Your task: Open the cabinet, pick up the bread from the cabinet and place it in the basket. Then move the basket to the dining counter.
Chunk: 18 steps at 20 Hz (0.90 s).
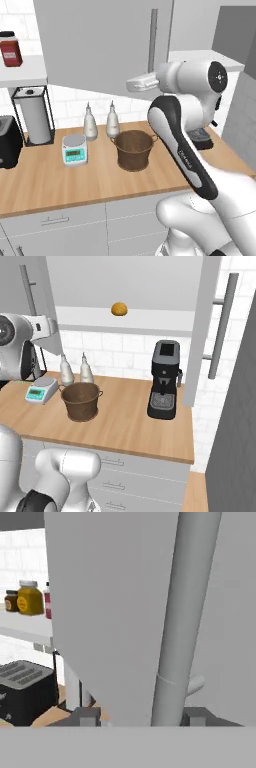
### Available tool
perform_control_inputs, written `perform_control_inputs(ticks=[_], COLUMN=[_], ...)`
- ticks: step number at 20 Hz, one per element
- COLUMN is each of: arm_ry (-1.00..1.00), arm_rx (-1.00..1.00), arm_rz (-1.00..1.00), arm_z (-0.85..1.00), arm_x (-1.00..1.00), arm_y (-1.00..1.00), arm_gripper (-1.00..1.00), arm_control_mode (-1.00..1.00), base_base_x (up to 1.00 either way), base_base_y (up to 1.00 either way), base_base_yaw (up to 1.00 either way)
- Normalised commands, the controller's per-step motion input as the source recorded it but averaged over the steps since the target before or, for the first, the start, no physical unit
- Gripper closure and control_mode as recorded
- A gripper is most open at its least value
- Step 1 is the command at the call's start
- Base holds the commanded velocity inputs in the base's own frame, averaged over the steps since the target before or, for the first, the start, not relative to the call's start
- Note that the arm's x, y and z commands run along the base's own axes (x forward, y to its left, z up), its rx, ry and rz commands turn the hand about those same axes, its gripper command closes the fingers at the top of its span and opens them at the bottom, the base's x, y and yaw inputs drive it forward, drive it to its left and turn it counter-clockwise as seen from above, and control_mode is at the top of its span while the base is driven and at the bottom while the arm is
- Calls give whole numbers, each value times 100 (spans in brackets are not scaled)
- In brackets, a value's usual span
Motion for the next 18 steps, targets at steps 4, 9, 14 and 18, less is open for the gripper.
perform_control_inputs(ticks=[4,9,14,18], arm_ry=[-7,-2,4,11], arm_rx=[43,53,53,24], arm_rz=[6,8,7,8], arm_z=[27,34,34,27], arm_x=[-100,-78,-6,74], arm_y=[-60,-99,-100,-71], arm_gripper=[-100,-100,-100,-100], arm_control_mode=[-100,-100,-100,-100], base_base_x=[0,0,0,0], base_base_y=[0,0,0,0], base_base_yaw=[0,0,0,0])
